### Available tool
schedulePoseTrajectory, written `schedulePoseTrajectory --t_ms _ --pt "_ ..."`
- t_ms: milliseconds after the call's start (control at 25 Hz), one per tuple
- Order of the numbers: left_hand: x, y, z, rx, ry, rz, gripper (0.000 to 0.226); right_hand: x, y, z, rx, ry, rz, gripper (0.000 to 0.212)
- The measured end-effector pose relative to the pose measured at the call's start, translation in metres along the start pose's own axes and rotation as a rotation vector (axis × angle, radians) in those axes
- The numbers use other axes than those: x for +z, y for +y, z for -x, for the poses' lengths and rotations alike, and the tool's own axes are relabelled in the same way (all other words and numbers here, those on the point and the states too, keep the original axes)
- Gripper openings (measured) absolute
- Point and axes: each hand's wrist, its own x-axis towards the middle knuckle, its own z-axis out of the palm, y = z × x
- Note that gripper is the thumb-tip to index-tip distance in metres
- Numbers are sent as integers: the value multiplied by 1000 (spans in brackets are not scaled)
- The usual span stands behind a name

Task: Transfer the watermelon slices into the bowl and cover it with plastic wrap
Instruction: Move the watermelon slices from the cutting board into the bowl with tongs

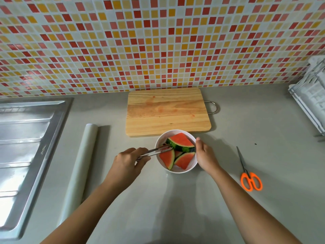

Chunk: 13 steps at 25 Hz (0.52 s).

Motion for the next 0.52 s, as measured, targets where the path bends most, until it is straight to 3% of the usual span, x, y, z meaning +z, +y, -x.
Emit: schedulePoseTrajectory --t_ms 400,520 --pt "-2 -2 3 -162 57 -6 20 1 -3 1 9 9 15 52" --pt "-4 -4 -5 -404 99 225 18 6 -3 4 10 27 35 50"
